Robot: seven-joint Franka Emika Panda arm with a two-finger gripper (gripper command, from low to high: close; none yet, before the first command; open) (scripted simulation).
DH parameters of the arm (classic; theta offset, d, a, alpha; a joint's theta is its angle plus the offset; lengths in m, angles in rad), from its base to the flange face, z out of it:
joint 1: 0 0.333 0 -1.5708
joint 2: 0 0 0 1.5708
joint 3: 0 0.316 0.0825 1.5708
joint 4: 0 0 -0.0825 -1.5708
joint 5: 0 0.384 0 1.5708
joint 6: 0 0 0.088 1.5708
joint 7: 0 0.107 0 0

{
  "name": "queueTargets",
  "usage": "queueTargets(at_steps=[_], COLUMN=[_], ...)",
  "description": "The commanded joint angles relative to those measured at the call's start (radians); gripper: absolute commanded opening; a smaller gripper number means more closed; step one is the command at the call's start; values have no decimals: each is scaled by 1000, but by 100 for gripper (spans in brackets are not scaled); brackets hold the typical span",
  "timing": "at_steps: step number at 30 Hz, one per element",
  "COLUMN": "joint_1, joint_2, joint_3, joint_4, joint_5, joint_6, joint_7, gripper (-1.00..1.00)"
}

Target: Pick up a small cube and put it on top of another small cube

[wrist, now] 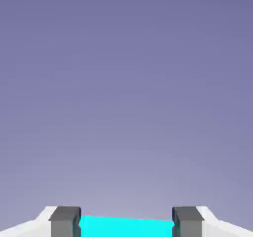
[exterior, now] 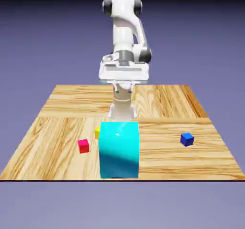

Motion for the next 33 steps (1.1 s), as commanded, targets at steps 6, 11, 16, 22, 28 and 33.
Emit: queueTargets(at_steps=[6, 11, 16, 22, 28, 33], joint_1=[179, 344, 510, 709, 908, 1083], joint_2=[68, 114, 161, 217, 273, 299], joint_3=[-203, -384, -565, -783, -1000, -1181], joint_4=[26, 42, 58, 77, 97, 102], joint_5=[244, 446, 648, 890, 1132, 1309], joint_6=[41, 80, 119, 166, 212, 255], joint_7=[-21, -46, -71, -101, -131, -167], gripper=[0, 0, 0, 0, 0, 0])
